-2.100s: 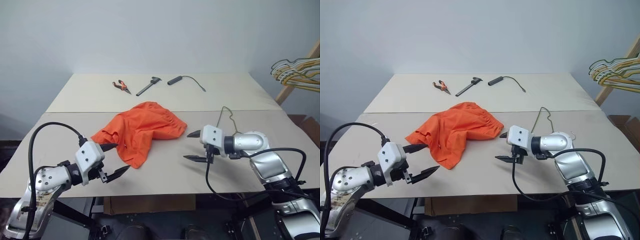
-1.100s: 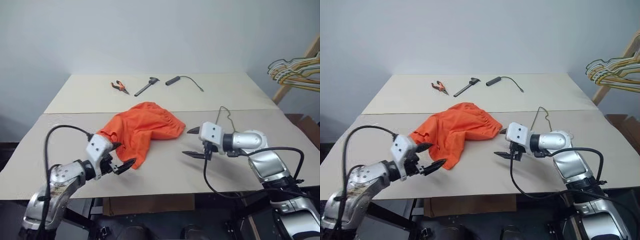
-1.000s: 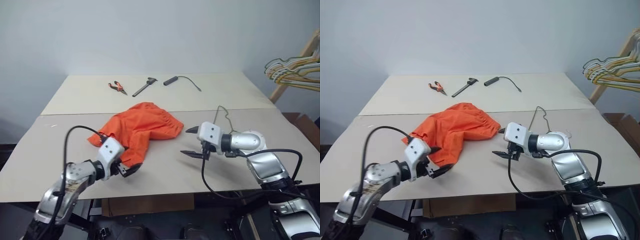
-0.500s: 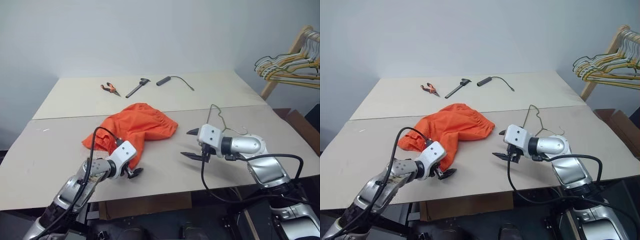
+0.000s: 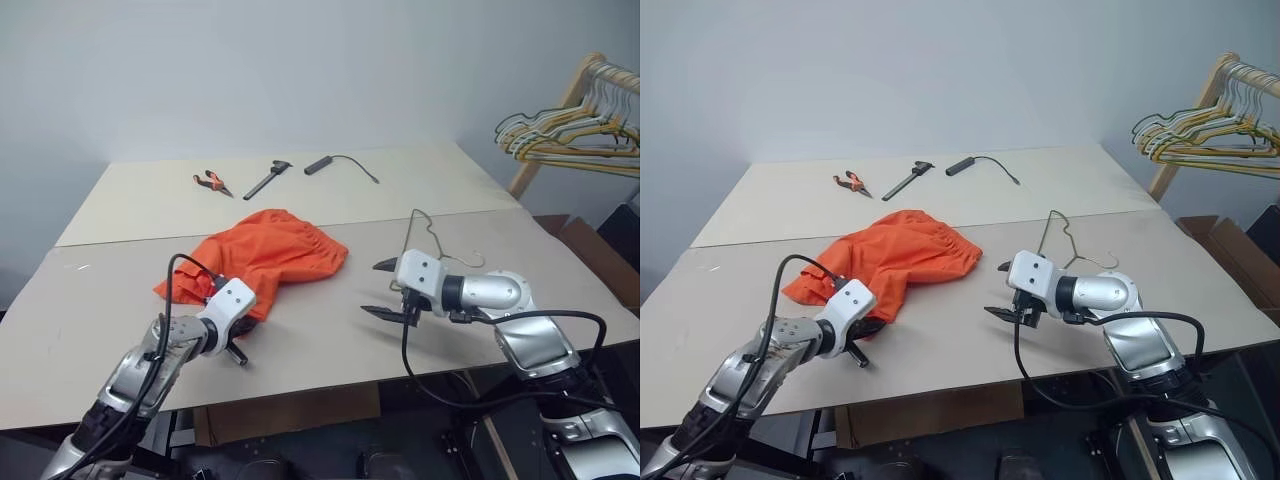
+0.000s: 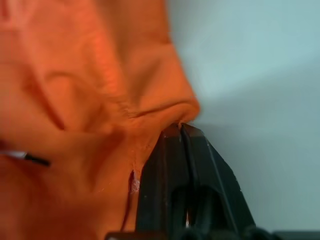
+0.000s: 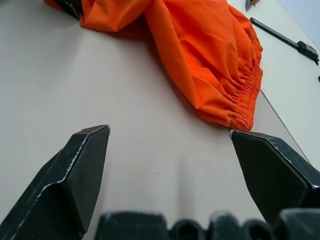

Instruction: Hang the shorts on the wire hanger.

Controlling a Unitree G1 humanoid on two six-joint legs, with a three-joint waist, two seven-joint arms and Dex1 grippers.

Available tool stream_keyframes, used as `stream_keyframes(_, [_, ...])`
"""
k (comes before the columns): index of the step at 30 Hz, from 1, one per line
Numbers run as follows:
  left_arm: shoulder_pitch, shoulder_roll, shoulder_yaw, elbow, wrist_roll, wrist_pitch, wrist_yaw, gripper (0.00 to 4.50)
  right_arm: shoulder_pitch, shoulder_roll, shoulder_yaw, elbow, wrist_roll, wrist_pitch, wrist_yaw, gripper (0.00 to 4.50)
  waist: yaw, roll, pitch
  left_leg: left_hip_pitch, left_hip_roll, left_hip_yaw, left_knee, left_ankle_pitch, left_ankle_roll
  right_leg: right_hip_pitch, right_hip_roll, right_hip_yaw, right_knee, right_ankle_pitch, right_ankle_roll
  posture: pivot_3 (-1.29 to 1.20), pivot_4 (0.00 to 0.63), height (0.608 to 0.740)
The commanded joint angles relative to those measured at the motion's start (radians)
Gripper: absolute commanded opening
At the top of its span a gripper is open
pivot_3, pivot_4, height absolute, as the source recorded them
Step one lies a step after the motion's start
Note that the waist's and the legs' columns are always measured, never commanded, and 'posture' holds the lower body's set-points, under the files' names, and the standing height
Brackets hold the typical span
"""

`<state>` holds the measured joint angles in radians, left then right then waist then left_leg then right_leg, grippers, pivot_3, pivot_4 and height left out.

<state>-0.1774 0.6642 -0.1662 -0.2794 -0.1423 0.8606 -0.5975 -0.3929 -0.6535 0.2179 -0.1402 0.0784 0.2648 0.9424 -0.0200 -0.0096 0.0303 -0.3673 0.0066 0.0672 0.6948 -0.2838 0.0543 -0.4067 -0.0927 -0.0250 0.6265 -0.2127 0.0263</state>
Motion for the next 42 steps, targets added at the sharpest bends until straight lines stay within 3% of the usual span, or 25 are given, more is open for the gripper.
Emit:
stream_keyframes(1, [0.023,0.024,0.071,-0.056,-0.013,0.018,0.006,0.02,-0.022,0.002,-0.014,-0.018,0.0,-0.008,-0.004,4.5,0.002,0.0,0.0,0.0,0.0,0.0,0.0,0.0,0.0,0.0,0.0,0.0,0.0,0.0,0.0,-0.01,0.0,0.74])
stream_keyframes(5, [0.076,0.047,0.152,-0.141,-0.046,-0.028,-0.021,0.02,-0.024,0.005,-0.012,-0.013,-0.003,-0.013,-0.004,4.5,0.007,0.0,0.0,-0.003,0.0,0.001,0.0,0.0,0.0,-0.004,-0.001,0.001,0.0,0.0,0.0,0.0,0.0,0.74])
stream_keyframes(10, [0.257,0.075,0.382,-0.289,-0.205,-0.253,-0.218,0.02,-0.046,0.015,-0.012,0.013,-0.014,-0.04,-0.004,4.5,0.005,0.0,0.0,-0.011,0.0,0.003,0.0,0.0,-0.001,-0.015,-0.003,0.006,0.002,0.001,-0.002,0.0,0.0,0.74])
stream_keyframes(17, [0.437,0.166,0.562,-0.318,-0.299,-0.327,-0.376,0.02,-0.143,0.069,0.105,0.229,-0.184,-0.269,-0.053,4.5,0.005,0.0,0.0,-0.006,0.003,0.01,0.0,0.0,-0.001,-0.014,0.001,0.009,0.002,-0.003,-0.009,0.01,0.0,0.74])
stream_keyframes(24, [0.441,0.152,0.642,-0.337,-0.393,-0.315,-0.366,0.02,-0.274,0.147,0.241,0.562,-0.393,-0.568,-0.173,4.5,0.004,0.0,0.001,-0.006,0.004,0.018,0.0,-0.001,0.0,-0.015,0.002,0.012,0.002,0.001,-0.002,0.02,0.0,0.74])
stream_keyframes(30, [0.528,0.187,0.674,-0.37,-0.415,-0.327,-0.424,0.02,-0.388,0.265,0.261,0.802,-0.504,-0.673,-0.384,4.5,-0.012,0.0,0.001,-0.005,0.006,0.021,0.0,-0.001,-0.001,-0.015,0.003,0.014,0.003,0.002,-0.002,0.04,0.0,0.74])
stream_keyframes(36, [0.533,0.187,0.678,-0.373,-0.429,-0.326,-0.411,0.02,-0.47,0.315,0.273,0.981,-0.528,-0.741,-0.443,4.5,-0.017,0.0,0.001,-0.004,0.006,0.02,-0.001,0.0,-0.002,-0.015,0.004,0.014,0.004,0.002,-0.002,0.05,0.0,0.74])
stream_keyframes(42, [0.536,0.188,0.672,-0.365,-0.426,-0.329,-0.414,0.0,-0.506,0.338,0.284,1.102,-0.567,-0.794,-0.48,2.55,-0.021,0.0,0.001,-0.004,0.006,0.02,-0.001,-0.001,-0.003,-0.015,0.004,0.014,0.004,0.002,-0.002,0.05,0.0,0.74])
